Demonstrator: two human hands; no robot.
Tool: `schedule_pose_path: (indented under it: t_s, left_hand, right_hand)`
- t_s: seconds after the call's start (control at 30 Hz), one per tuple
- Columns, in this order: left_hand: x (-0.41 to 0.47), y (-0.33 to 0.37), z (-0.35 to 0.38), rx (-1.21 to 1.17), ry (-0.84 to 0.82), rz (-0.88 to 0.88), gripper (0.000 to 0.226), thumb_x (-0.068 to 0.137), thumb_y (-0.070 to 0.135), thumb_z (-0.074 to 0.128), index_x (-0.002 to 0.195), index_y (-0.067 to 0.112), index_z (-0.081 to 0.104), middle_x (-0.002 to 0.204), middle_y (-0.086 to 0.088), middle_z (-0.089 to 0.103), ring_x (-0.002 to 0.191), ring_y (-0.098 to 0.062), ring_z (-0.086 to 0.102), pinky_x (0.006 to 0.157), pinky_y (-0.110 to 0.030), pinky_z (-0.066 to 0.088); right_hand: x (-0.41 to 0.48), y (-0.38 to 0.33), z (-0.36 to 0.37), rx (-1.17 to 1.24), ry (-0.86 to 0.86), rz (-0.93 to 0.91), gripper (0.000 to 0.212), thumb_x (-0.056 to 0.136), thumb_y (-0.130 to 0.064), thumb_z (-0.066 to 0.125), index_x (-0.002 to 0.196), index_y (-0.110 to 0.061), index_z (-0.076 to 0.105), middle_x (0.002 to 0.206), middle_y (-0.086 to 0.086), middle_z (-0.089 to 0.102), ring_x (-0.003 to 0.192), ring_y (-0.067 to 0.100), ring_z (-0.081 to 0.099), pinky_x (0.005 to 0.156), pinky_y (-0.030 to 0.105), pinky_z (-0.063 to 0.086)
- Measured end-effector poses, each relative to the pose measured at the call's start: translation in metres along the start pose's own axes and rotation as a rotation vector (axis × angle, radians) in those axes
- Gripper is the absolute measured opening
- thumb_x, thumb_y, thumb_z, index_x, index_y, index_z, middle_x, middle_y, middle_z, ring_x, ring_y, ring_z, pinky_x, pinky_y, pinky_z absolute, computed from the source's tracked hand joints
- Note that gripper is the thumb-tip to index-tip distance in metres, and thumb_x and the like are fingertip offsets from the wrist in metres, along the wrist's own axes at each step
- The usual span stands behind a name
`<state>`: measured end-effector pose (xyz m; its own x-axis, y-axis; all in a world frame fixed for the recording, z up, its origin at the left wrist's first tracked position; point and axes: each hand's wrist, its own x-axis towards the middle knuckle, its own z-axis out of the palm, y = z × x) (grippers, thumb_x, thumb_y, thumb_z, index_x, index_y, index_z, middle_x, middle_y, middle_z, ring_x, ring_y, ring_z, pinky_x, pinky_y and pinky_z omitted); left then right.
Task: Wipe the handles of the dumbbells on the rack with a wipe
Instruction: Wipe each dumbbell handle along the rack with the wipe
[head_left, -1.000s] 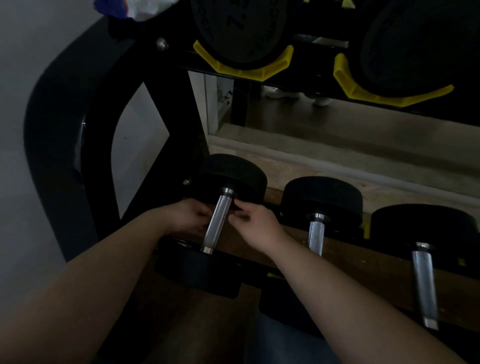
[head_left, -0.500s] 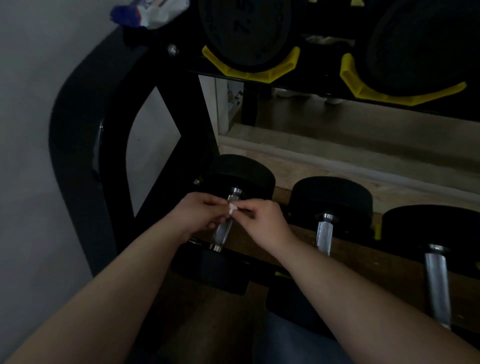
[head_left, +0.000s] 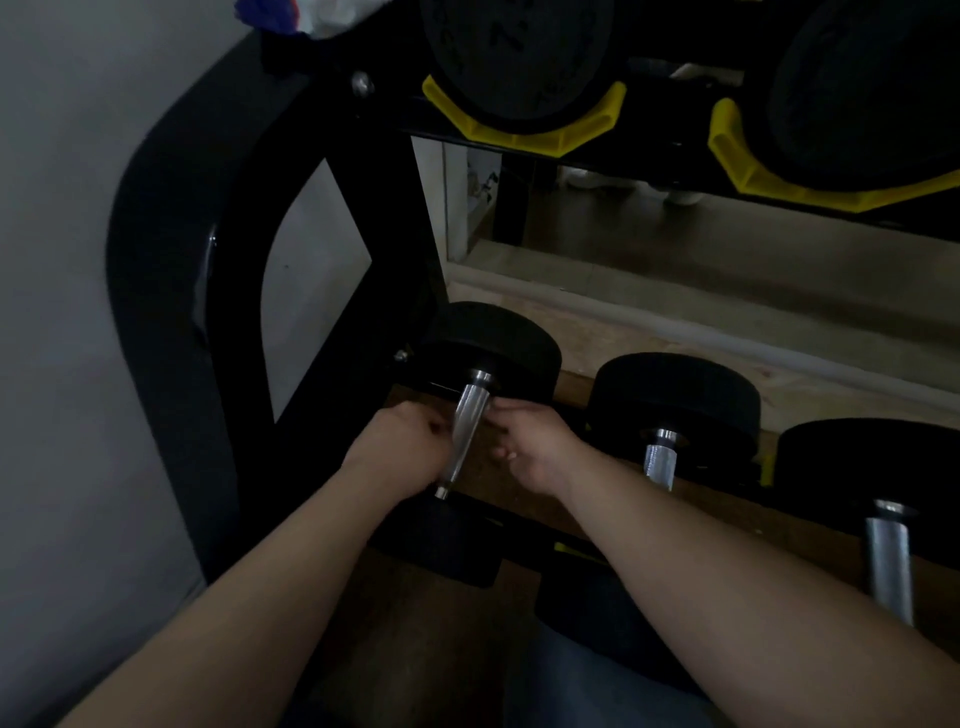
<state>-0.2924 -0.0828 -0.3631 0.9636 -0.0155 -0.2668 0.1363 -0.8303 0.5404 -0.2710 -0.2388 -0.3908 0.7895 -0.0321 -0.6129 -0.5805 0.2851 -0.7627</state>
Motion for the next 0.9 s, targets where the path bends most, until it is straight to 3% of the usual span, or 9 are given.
schedule_pose_path:
  t_s: [0.1, 0.17, 0.23, 0.4, 0.6, 0.67, 0.77, 0.83, 0.9]
  left_hand:
    - [0.005, 0.0, 0.002, 0.024, 0.006, -0.002, 0.019, 0.089, 0.023, 0.054, 0.08, 0.025, 0.07, 0.079, 0.001, 0.066, 0.061, -0.005, 0.057, 0.05, -0.019, 0.043]
    - [0.006, 0.0, 0.003, 0.036, 0.005, -0.006, 0.017, 0.087, 0.025, 0.057, 0.085, 0.023, 0.074, 0.081, 0.001, 0.067, 0.06, -0.004, 0.056, 0.049, -0.017, 0.041]
    - [0.006, 0.001, 0.002, 0.024, 0.005, -0.013, 0.019, 0.088, 0.024, 0.056, 0.092, 0.025, 0.075, 0.083, 0.002, 0.065, 0.061, -0.004, 0.054, 0.049, -0.016, 0.04]
    - [0.002, 0.004, 0.002, 0.008, 0.014, -0.016, 0.019, 0.089, 0.023, 0.055, 0.086, 0.022, 0.074, 0.076, 0.005, 0.064, 0.061, -0.004, 0.058, 0.052, -0.018, 0.048]
    - [0.001, 0.005, 0.0, -0.007, 0.038, -0.042, 0.017, 0.083, 0.024, 0.058, 0.082, 0.021, 0.074, 0.074, 0.003, 0.064, 0.063, -0.007, 0.059, 0.058, -0.022, 0.051]
    - [-0.001, 0.004, -0.001, -0.051, 0.058, -0.058, 0.02, 0.085, 0.022, 0.056, 0.086, 0.024, 0.076, 0.079, 0.003, 0.065, 0.068, -0.009, 0.061, 0.062, -0.022, 0.053]
    - [-0.004, 0.004, -0.001, -0.129, 0.105, -0.079, 0.023, 0.09, 0.024, 0.054, 0.096, 0.032, 0.075, 0.086, 0.006, 0.066, 0.074, -0.01, 0.066, 0.066, -0.022, 0.055]
    - [-0.006, 0.003, -0.001, -0.165, 0.122, -0.09, 0.024, 0.092, 0.026, 0.054, 0.098, 0.036, 0.074, 0.091, 0.005, 0.069, 0.075, -0.011, 0.068, 0.067, -0.026, 0.059]
    - [-0.005, 0.004, -0.001, -0.186, 0.12, -0.101, 0.022, 0.092, 0.027, 0.055, 0.097, 0.037, 0.074, 0.094, 0.004, 0.07, 0.077, -0.011, 0.069, 0.067, -0.026, 0.059]
  right_hand:
    - [0.001, 0.008, -0.009, -0.209, -0.138, 0.07, 0.017, 0.098, -0.002, 0.058, 0.1, -0.014, 0.069, 0.089, 0.003, 0.068, 0.049, 0.007, 0.046, 0.044, 0.019, 0.034]
    - [-0.004, 0.015, -0.012, -0.408, -0.279, 0.146, 0.018, 0.096, 0.0, 0.058, 0.096, -0.013, 0.07, 0.069, -0.003, 0.067, 0.042, 0.004, 0.044, 0.042, 0.017, 0.03]
    - [-0.001, 0.017, -0.01, -0.438, -0.303, 0.152, 0.022, 0.095, 0.004, 0.056, 0.092, -0.014, 0.068, 0.058, -0.006, 0.062, 0.039, 0.003, 0.043, 0.041, 0.016, 0.029]
    - [0.023, 0.004, -0.003, 0.076, -0.095, 0.045, 0.021, 0.101, -0.001, 0.05, 0.108, -0.011, 0.068, 0.086, 0.004, 0.068, 0.041, 0.006, 0.05, 0.037, 0.019, 0.037]
    - [-0.003, 0.015, -0.01, -0.416, -0.293, 0.159, 0.023, 0.098, 0.003, 0.051, 0.098, -0.013, 0.067, 0.061, -0.003, 0.06, 0.037, 0.004, 0.042, 0.041, 0.018, 0.03]
    - [-0.005, 0.017, -0.01, -0.41, -0.303, 0.199, 0.018, 0.096, 0.004, 0.055, 0.096, -0.011, 0.065, 0.062, -0.003, 0.061, 0.035, 0.002, 0.043, 0.038, 0.016, 0.03]
    - [0.006, 0.015, -0.009, -0.147, -0.106, 0.092, 0.013, 0.092, 0.001, 0.064, 0.09, -0.011, 0.07, 0.065, 0.0, 0.067, 0.038, 0.006, 0.049, 0.036, 0.017, 0.034]
    - [0.012, 0.011, -0.009, 0.004, -0.014, -0.011, 0.009, 0.088, -0.006, 0.073, 0.094, -0.012, 0.074, 0.081, 0.003, 0.073, 0.053, 0.009, 0.057, 0.043, 0.02, 0.039]
    - [0.006, 0.014, -0.013, -0.148, -0.024, -0.101, 0.011, 0.084, -0.016, 0.079, 0.094, -0.017, 0.076, 0.092, 0.002, 0.076, 0.07, 0.014, 0.063, 0.05, 0.023, 0.042]
